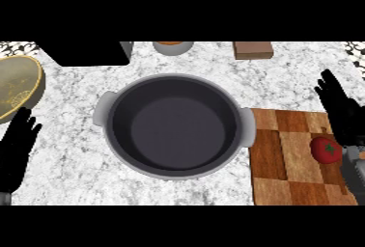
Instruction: Pick the tomato from the cutting board and place it in the pot
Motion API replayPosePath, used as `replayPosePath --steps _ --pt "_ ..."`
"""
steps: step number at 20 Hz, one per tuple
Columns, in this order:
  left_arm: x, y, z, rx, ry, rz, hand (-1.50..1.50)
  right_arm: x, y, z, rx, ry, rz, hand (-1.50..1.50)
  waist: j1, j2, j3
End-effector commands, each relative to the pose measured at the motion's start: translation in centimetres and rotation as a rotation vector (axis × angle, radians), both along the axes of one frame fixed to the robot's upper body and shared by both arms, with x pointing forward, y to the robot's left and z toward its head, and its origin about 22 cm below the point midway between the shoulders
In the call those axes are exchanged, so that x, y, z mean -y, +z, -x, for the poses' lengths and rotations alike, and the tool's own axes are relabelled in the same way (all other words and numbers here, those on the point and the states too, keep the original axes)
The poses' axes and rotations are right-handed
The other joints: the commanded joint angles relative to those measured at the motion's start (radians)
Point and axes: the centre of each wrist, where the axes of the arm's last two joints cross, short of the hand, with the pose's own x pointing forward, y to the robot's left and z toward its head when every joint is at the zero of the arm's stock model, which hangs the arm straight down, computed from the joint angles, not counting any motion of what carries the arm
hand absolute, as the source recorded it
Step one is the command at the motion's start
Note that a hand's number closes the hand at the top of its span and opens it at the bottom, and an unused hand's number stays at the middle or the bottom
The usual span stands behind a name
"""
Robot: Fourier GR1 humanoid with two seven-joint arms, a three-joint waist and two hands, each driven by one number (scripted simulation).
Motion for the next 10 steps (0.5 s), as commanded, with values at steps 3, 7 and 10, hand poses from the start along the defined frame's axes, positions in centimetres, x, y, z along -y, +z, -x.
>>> replayPosePath --steps 3,7,10 --pt "3.4 2.4 -1.9 0.082 -0.132 -0.006 0.0 -3.5 0.2 -0.2 0.018 0.476 -0.182 -1.5 0.001 -0.006 -0.034" --pt "5.2 1.6 -2.1 0.073 -0.214 0.045 0.0 -3.8 9.0 -1.5 0.227 0.75 0.34 -1.5 0.001 -0.057 -0.063" --pt "8.2 1.9 -2.4 0.091 -0.268 0.101 0.0 2.6 4.4 0.9 0.417 0.627 0.169 -1.5 -0.047 -0.005 -0.031"
